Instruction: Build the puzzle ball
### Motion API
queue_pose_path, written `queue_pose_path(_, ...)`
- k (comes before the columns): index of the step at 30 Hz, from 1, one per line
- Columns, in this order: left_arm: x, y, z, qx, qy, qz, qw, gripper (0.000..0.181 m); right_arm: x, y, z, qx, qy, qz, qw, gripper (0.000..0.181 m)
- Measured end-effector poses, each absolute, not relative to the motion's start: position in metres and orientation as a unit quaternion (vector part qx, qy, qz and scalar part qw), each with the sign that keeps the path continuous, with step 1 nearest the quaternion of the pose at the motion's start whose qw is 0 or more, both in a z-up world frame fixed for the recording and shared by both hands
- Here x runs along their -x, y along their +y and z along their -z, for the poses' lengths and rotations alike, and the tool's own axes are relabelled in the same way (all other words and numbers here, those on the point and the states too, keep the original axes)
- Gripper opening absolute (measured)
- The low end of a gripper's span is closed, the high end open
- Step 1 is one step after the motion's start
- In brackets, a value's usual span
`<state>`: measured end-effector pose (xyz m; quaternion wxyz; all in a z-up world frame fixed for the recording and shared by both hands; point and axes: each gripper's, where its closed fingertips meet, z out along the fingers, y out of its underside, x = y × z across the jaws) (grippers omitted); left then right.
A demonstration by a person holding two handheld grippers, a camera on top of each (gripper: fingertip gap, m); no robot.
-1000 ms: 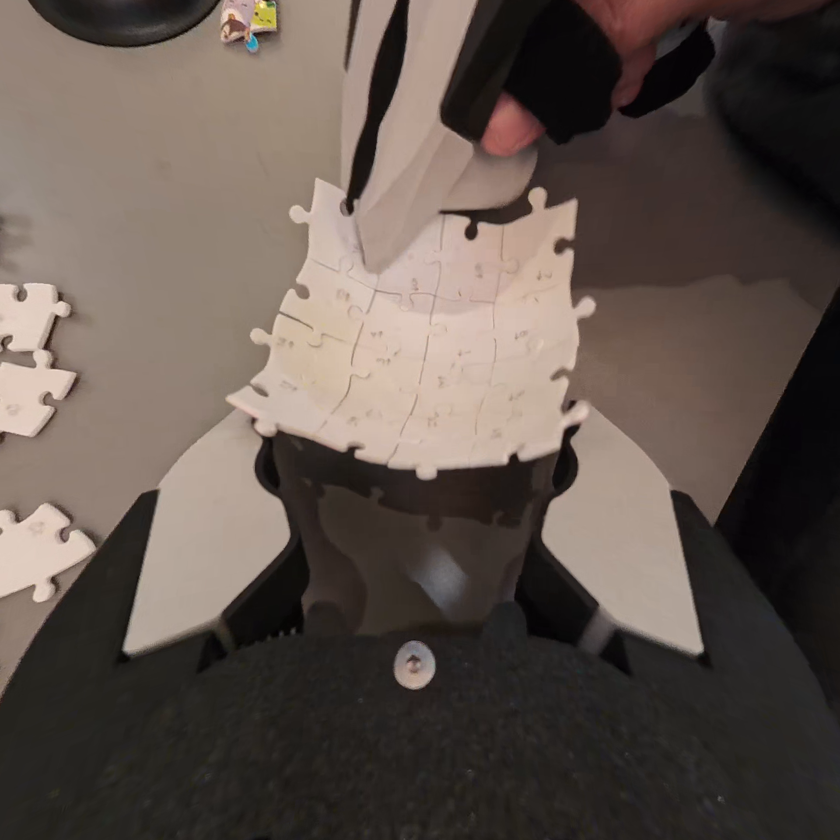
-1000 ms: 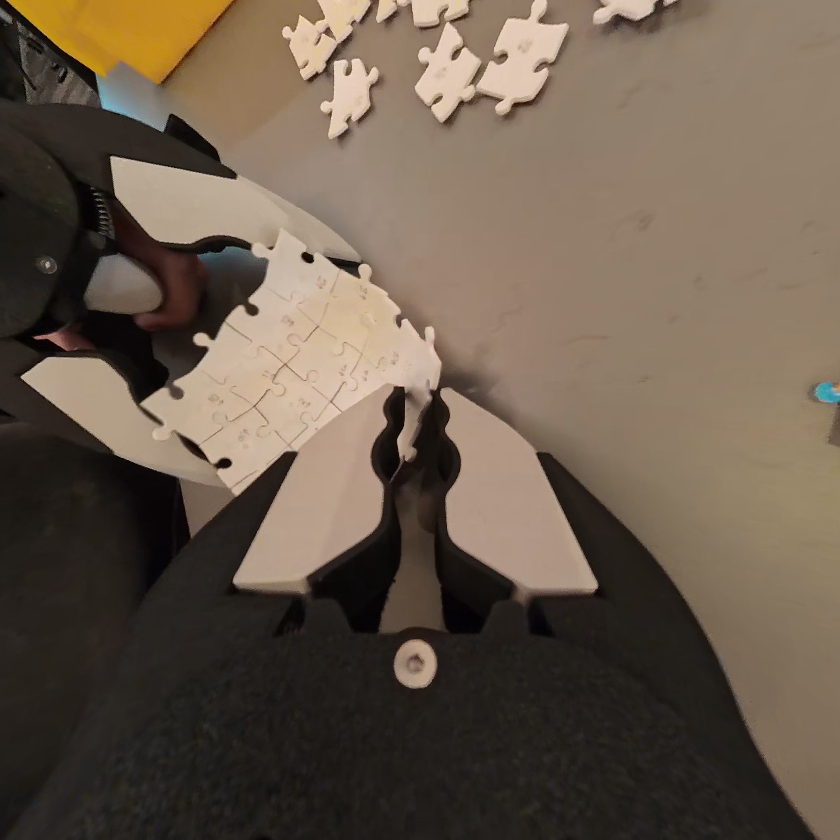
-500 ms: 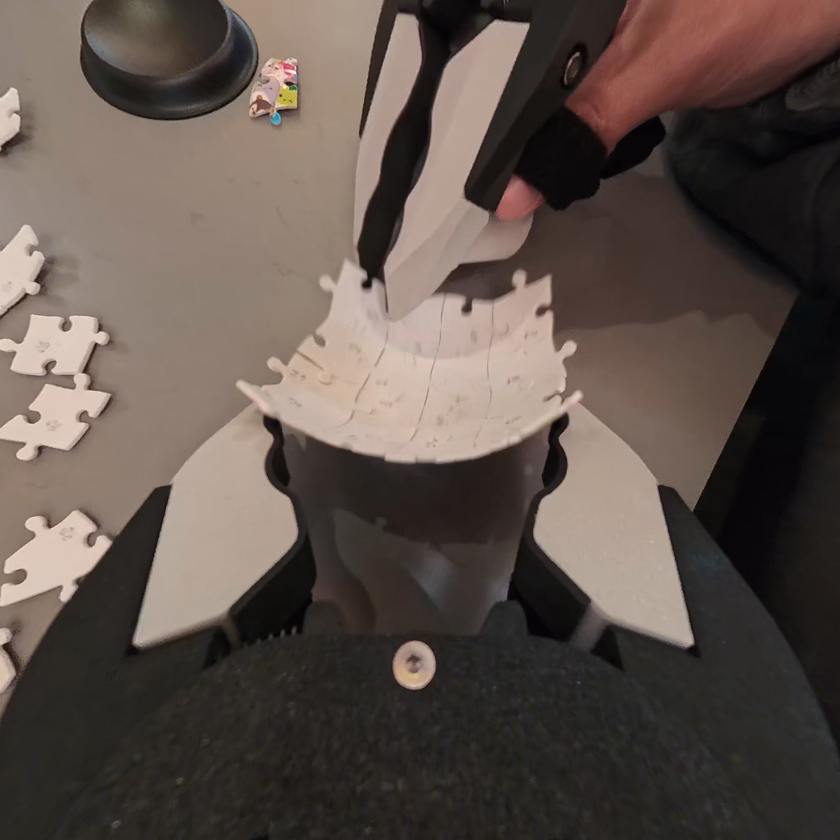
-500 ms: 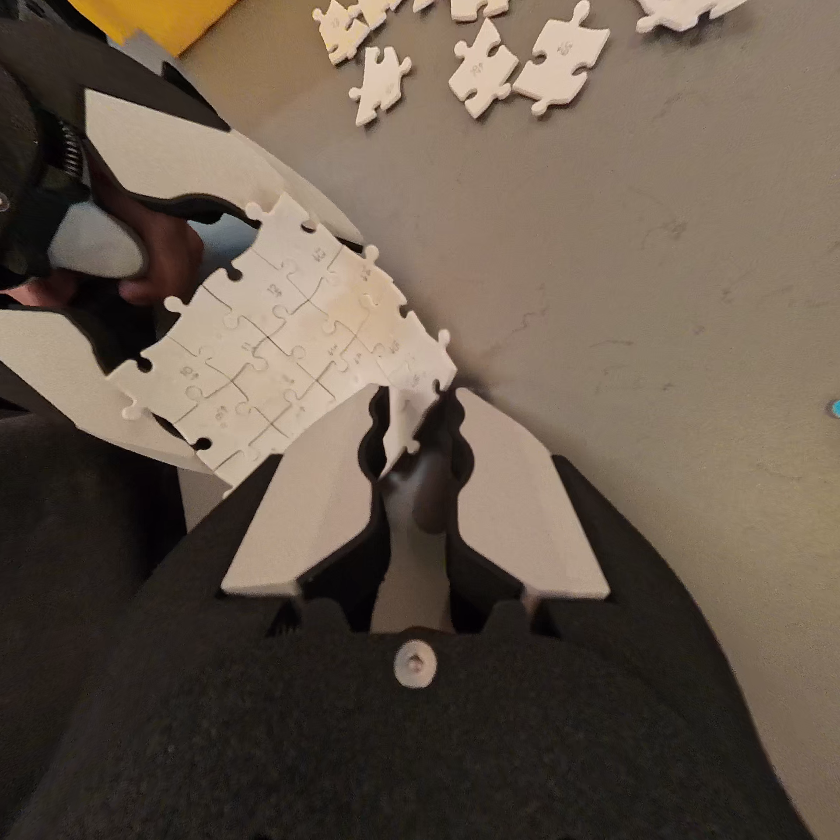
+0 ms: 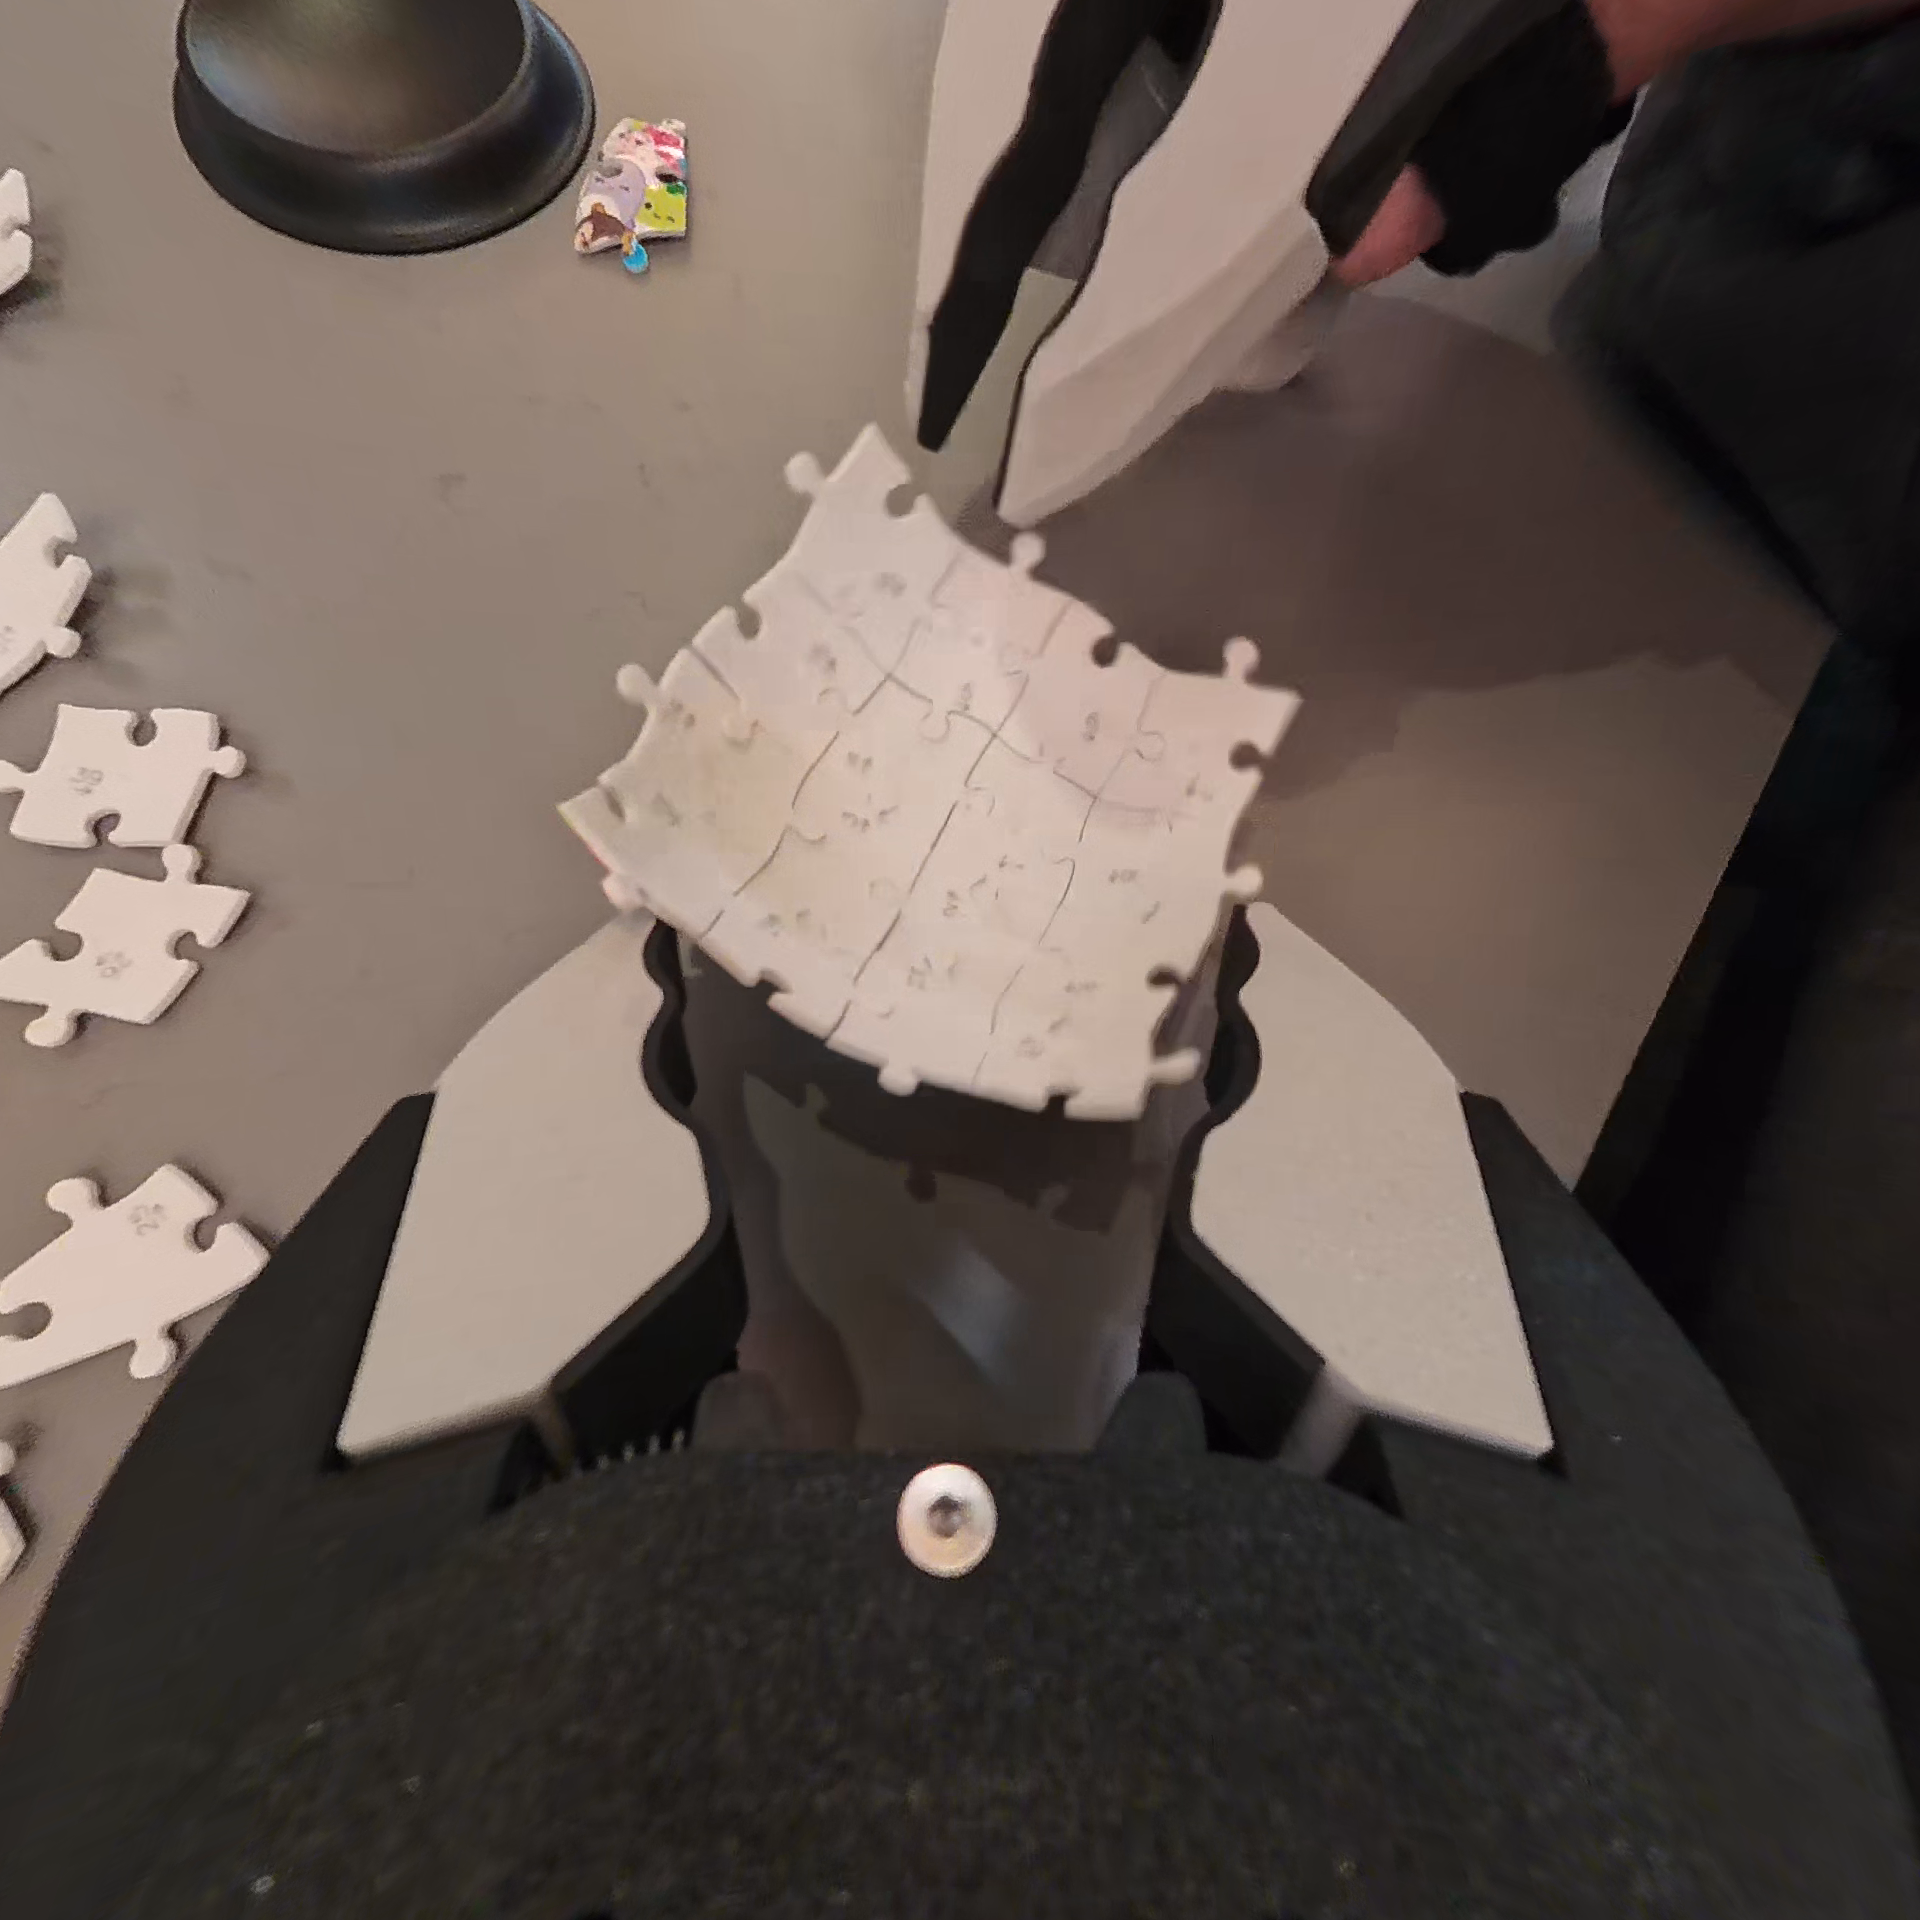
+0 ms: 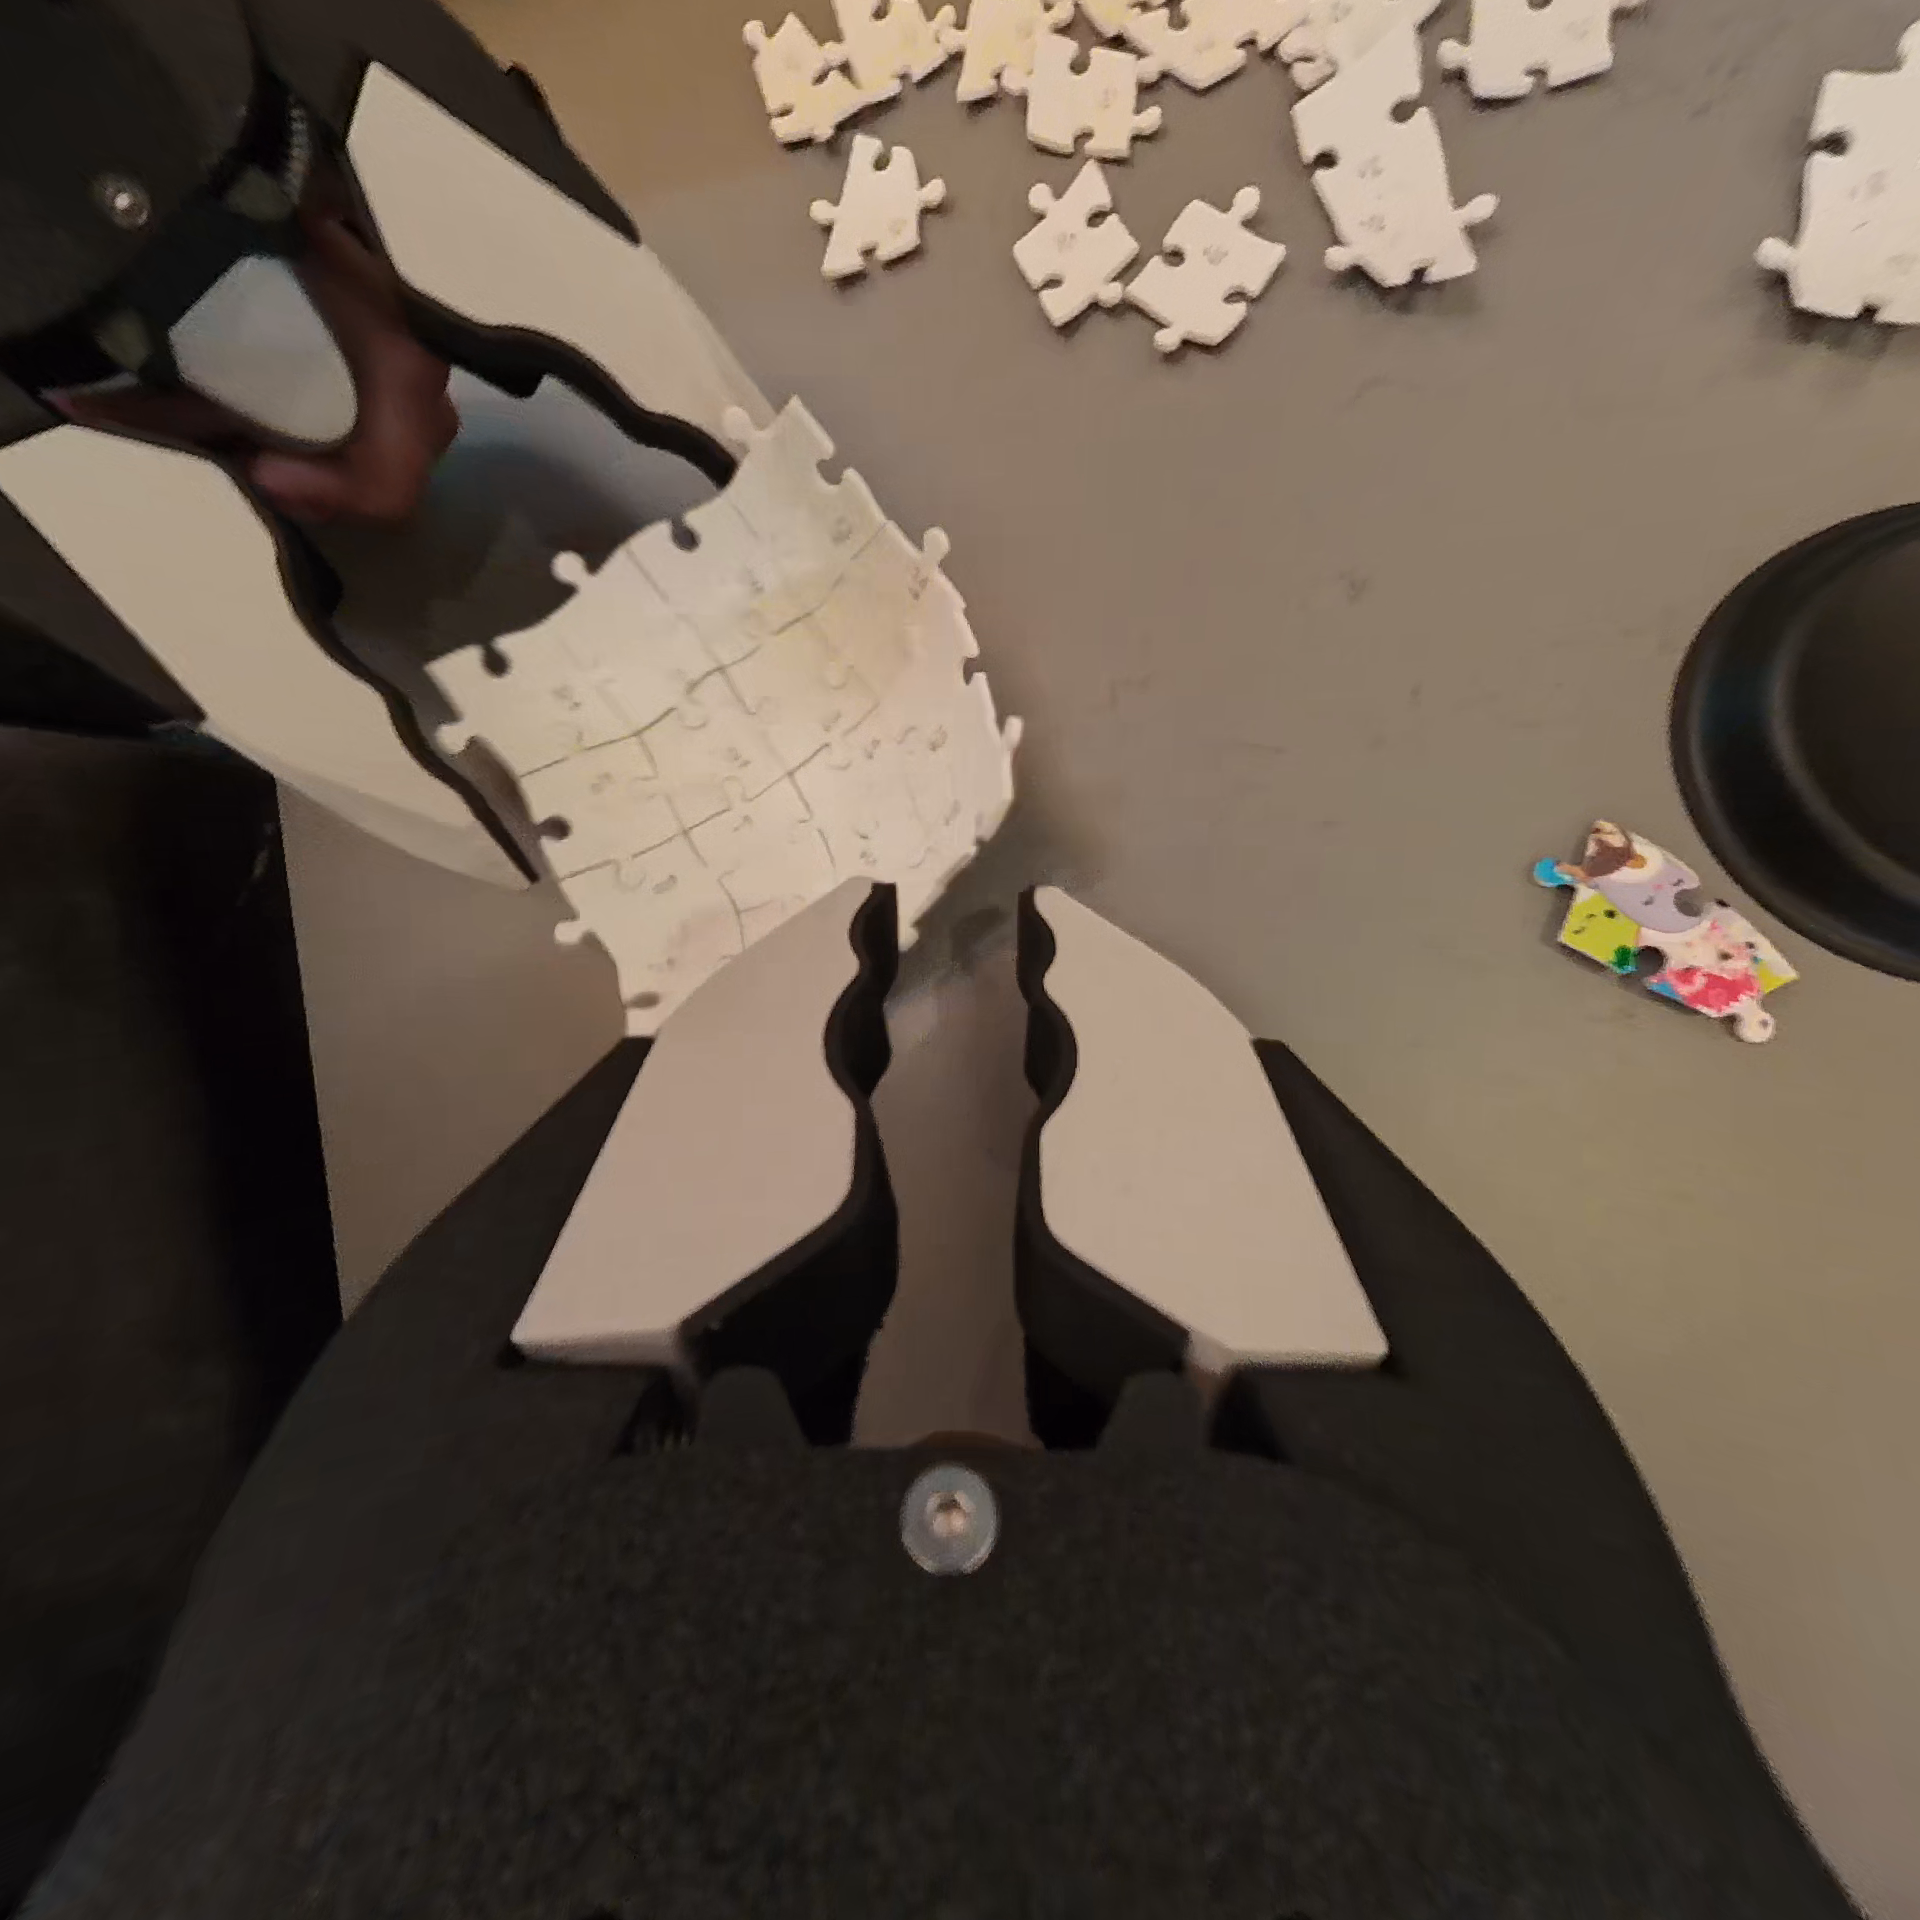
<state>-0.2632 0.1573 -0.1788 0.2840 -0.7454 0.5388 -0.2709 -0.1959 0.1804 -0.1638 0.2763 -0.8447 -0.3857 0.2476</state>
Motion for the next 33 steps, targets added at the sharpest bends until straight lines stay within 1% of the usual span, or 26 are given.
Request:
queue_pose_path(4,0.261,0.158,0.178,0.744,0.54,0.273,0.285,0.097,0.203,0.175,0.176,0.847,-0.393,-0.258,0.247,0.02)
queue_pose_path(12,0.261,0.157,0.18,0.745,0.542,0.265,0.284,0.1,0.209,0.173,0.189,0.852,-0.4,-0.251,0.226,0.019)
queue_pose_path(18,0.262,0.158,0.181,0.747,0.541,0.264,0.283,0.1,0.209,0.173,0.186,0.849,-0.4,-0.256,0.232,0.018)
queue_pose_path(23,0.261,0.157,0.181,0.747,0.542,0.26,0.283,0.099,0.2,0.18,0.171,0.845,-0.384,-0.266,0.259,0.016)
queue_pose_path(26,0.261,0.158,0.179,0.748,0.54,0.264,0.283,0.099,0.2,0.18,0.176,0.852,-0.371,-0.275,0.247,0.015)
queue_pose_path(28,0.261,0.158,0.178,0.748,0.537,0.267,0.284,0.099,0.203,0.18,0.181,0.855,-0.37,-0.273,0.24,0.007)
queue_pose_path(31,0.264,0.158,0.175,0.75,0.53,0.275,0.284,0.099,0.206,0.181,0.181,0.858,-0.359,-0.28,0.24,0.007)
queue_pose_path(33,0.268,0.159,0.172,0.755,0.518,0.289,0.28,0.094,0.208,0.182,0.176,0.855,-0.35,-0.293,0.247,0.005)
